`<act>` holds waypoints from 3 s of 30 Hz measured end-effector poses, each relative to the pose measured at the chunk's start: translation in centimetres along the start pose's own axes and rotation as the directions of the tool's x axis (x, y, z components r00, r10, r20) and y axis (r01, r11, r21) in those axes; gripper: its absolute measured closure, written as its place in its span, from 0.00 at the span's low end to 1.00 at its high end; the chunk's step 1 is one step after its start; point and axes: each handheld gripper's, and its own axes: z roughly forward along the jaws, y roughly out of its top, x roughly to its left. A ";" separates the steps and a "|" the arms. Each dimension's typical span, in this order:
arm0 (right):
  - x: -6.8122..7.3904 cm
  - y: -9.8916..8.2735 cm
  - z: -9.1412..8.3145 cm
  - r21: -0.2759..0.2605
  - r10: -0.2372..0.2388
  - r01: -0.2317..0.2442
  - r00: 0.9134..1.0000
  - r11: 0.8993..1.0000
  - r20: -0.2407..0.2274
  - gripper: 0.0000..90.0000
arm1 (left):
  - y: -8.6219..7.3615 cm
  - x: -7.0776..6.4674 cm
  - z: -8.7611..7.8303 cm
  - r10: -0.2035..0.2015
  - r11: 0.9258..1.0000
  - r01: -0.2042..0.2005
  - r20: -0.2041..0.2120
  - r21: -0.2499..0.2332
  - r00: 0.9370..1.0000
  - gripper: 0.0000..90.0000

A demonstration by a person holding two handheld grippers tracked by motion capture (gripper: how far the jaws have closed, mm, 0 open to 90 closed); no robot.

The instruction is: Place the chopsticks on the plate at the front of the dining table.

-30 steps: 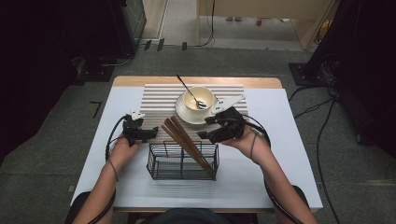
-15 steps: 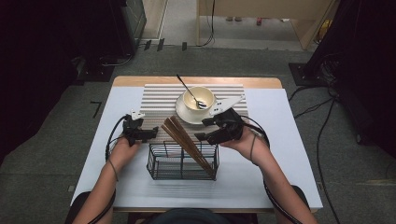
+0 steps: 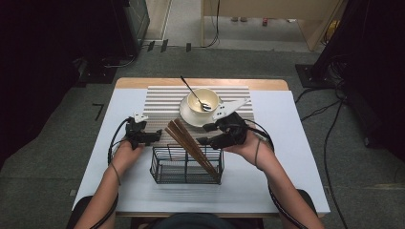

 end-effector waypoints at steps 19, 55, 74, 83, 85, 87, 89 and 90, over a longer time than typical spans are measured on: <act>0.7 0.0 1.2 0.006 -0.015 0.015 0.998 1.000 -0.058 0.70 | 0.0 0.0 0.0 0.000 1.000 0.000 0.000 0.000 1.000 0.14; 0.3 -0.6 2.0 -0.013 -0.010 0.008 0.991 1.000 -0.136 0.94 | 0.0 0.0 0.0 0.000 1.000 0.000 0.000 0.000 1.000 0.14; 0.0 -0.2 1.0 -0.043 0.002 -0.008 0.991 0.999 -0.133 0.94 | 0.0 0.0 0.0 0.001 1.000 -0.001 -0.001 -0.001 1.000 0.14; -0.1 0.2 0.3 -0.057 0.013 -0.020 0.991 0.998 -0.131 0.94 | 0.0 0.0 0.0 0.001 1.000 -0.001 -0.001 -0.001 1.000 0.14; -0.1 0.3 0.2 -0.057 0.013 -0.021 0.991 0.998 -0.132 0.94 | 0.0 0.0 0.0 0.001 1.000 -0.001 -0.001 -0.001 1.000 0.14; -0.1 0.5 0.1 -0.062 0.015 -0.023 0.991 0.998 -0.130 0.94 | 0.0 0.0 0.0 0.001 1.000 -0.001 -0.001 -0.001 1.000 0.14; -0.1 0.6 -0.1 -0.066 0.015 -0.024 0.992 0.998 -0.126 0.94 | 0.0 0.0 0.0 0.001 1.000 -0.001 -0.001 -0.001 1.000 0.14; -0.1 0.6 -0.2 -0.067 0.016 -0.024 0.992 0.997 -0.127 0.94 | 0.0 0.0 0.0 0.002 1.000 -0.002 -0.001 -0.001 1.000 0.14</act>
